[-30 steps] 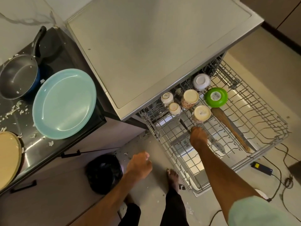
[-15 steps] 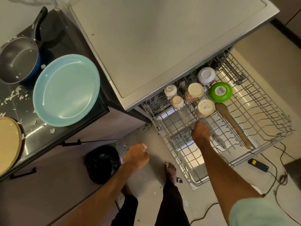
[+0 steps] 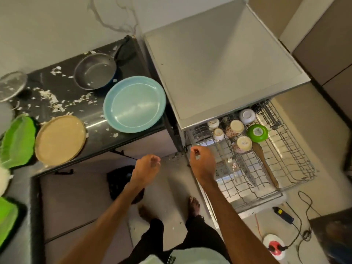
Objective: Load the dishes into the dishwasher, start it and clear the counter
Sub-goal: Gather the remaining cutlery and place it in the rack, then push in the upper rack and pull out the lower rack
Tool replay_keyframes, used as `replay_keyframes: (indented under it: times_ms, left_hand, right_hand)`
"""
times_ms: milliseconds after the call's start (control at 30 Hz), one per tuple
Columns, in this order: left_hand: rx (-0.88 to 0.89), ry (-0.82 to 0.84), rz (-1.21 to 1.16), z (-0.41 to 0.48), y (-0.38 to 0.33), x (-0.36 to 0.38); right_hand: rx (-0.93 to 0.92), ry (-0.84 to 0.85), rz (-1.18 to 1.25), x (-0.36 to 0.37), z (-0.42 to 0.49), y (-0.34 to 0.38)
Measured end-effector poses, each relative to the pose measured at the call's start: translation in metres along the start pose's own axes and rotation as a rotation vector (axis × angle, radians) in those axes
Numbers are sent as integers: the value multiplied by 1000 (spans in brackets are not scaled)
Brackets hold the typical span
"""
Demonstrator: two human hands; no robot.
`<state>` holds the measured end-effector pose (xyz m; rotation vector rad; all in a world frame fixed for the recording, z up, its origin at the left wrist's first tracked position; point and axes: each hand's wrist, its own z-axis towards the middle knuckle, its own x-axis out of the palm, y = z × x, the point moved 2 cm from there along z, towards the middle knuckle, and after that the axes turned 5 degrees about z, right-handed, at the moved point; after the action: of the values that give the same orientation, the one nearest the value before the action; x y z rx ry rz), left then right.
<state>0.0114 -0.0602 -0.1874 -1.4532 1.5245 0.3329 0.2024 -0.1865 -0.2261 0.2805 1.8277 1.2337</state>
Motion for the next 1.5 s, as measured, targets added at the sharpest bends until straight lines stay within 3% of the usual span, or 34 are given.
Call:
replay_keyframes:
  times_ms: [167, 400, 533, 700, 900, 1067, 1267, 1500]
  left_hand:
    - [36, -117, -110, -40, 47, -44]
    - [96, -9, -147, -56, 81, -62]
    - [119, -29, -161, -64, 89, -83]
    - [109, -137, -209, -86, 122, -133]
    - [-39, -352, -299, -118, 211, -191]
    - [-188, -559, -355, -158, 283, -217]
    - [-331, -813, -365, -203, 341, -213]
    - [-402, -794, -383, -224, 364, -205]
  right_hand:
    - [-136, 172, -63, 27, -29, 56]
    - [-53, 233, -150, 36, -75, 79]
    - [-62, 220, -194, 55, -91, 100]
    - [-219, 239, -169, 106, -99, 170]
    - [-420, 336, -84, 179, -116, 272]
    - [-570, 522, -84, 237, -144, 328]
    - [-854, 923, -178, 301, -194, 363]
    - [-944, 1144, -309, 344, -242, 361]
